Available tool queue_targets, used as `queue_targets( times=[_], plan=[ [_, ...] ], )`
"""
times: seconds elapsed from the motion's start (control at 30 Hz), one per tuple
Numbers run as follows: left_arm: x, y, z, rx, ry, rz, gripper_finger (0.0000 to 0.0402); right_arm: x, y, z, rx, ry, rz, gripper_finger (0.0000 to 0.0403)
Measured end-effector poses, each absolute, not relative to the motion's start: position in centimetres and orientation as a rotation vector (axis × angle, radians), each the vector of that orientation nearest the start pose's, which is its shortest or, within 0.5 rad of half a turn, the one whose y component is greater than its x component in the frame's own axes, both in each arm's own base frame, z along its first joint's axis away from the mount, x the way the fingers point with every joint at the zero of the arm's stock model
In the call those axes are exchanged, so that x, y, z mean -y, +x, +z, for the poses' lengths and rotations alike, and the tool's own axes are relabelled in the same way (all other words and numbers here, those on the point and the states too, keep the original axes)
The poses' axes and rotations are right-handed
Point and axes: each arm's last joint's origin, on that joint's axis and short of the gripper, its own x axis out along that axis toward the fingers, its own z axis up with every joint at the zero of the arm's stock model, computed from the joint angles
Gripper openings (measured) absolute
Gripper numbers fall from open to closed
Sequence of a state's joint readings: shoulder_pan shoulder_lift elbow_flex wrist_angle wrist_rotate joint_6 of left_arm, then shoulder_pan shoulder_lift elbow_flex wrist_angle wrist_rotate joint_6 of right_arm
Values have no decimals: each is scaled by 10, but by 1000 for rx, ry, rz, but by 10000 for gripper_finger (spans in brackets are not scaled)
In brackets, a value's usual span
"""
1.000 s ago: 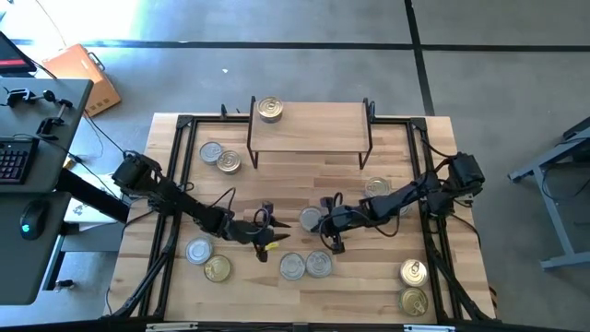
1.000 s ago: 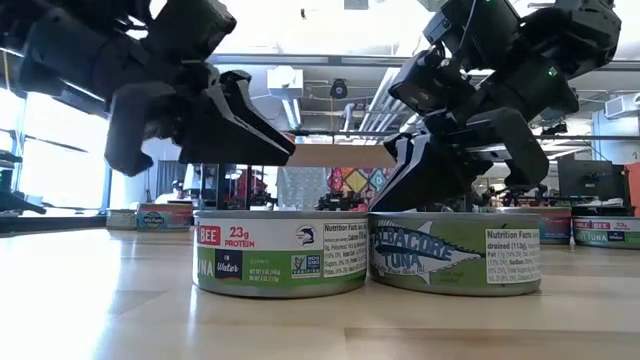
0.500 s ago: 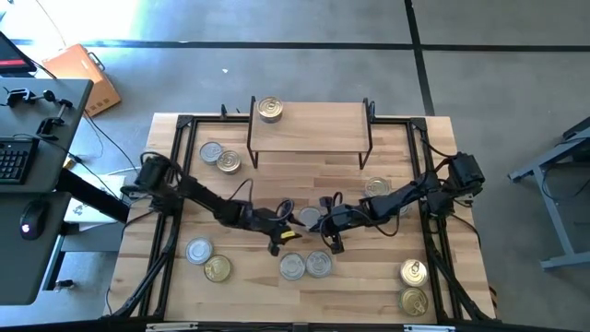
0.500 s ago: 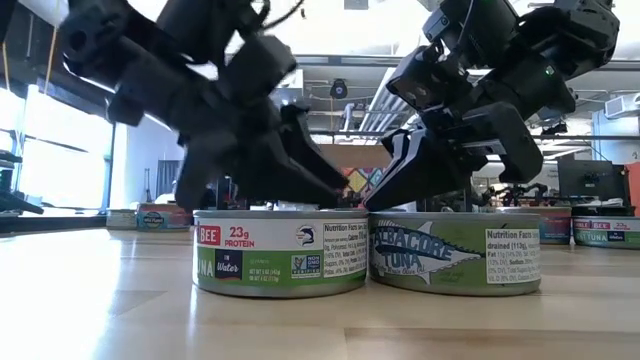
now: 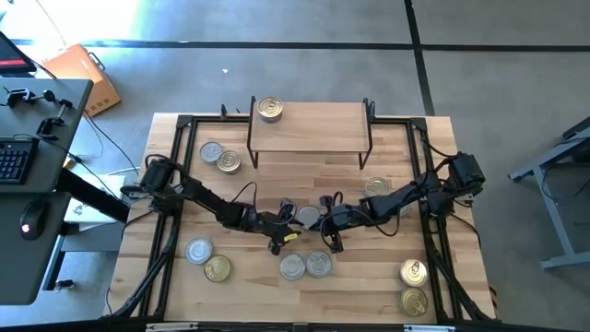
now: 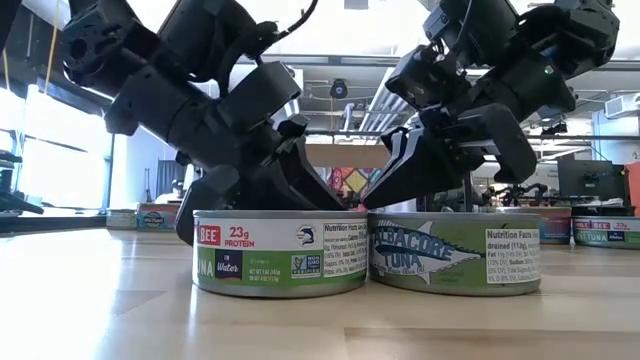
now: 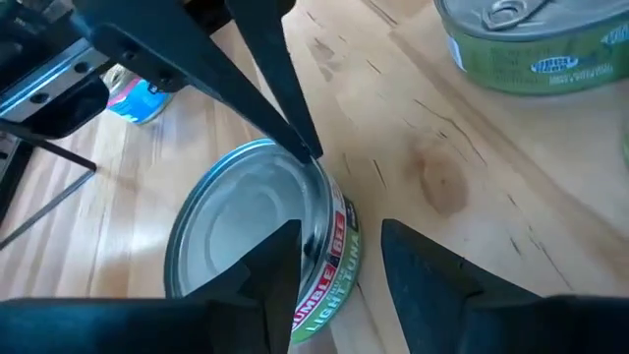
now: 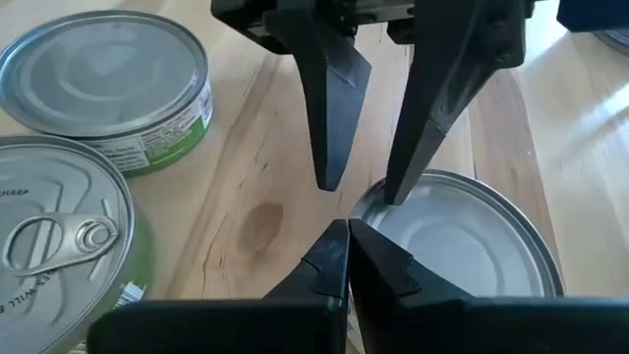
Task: Stack canned seafood by type on shelf
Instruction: Put the green white tuna can on the shelf
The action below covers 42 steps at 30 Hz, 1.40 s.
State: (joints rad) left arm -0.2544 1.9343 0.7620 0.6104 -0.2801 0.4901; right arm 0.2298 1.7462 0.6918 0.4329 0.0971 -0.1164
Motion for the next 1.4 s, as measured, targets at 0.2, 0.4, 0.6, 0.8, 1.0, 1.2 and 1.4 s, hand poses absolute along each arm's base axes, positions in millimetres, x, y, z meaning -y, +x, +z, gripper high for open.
queue_targets(
  times=[0.2,0.4,0.6,0.8,1.0,1.2,1.4],
  plan=[
    [70,337,95,-569,606,-109,108,-72,311,127,-568,-239,170,0],
    [65,338,96,-578,578,-103,18,-77,314,133,-491,-294,196,13],
    [69,337,97,-568,546,-89,3,-81,313,133,-489,-307,186,99],
    [79,337,106,-560,545,-84,1,-84,309,130,-534,-445,63,188],
    [82,343,117,-516,528,-73,1,-87,308,125,-553,-577,89,204],
    [81,344,119,-505,497,-50,0,-86,308,123,-566,-638,62,211],
    [78,345,125,-492,445,-26,0,-84,305,119,-618,-719,75,250]
  ],
)
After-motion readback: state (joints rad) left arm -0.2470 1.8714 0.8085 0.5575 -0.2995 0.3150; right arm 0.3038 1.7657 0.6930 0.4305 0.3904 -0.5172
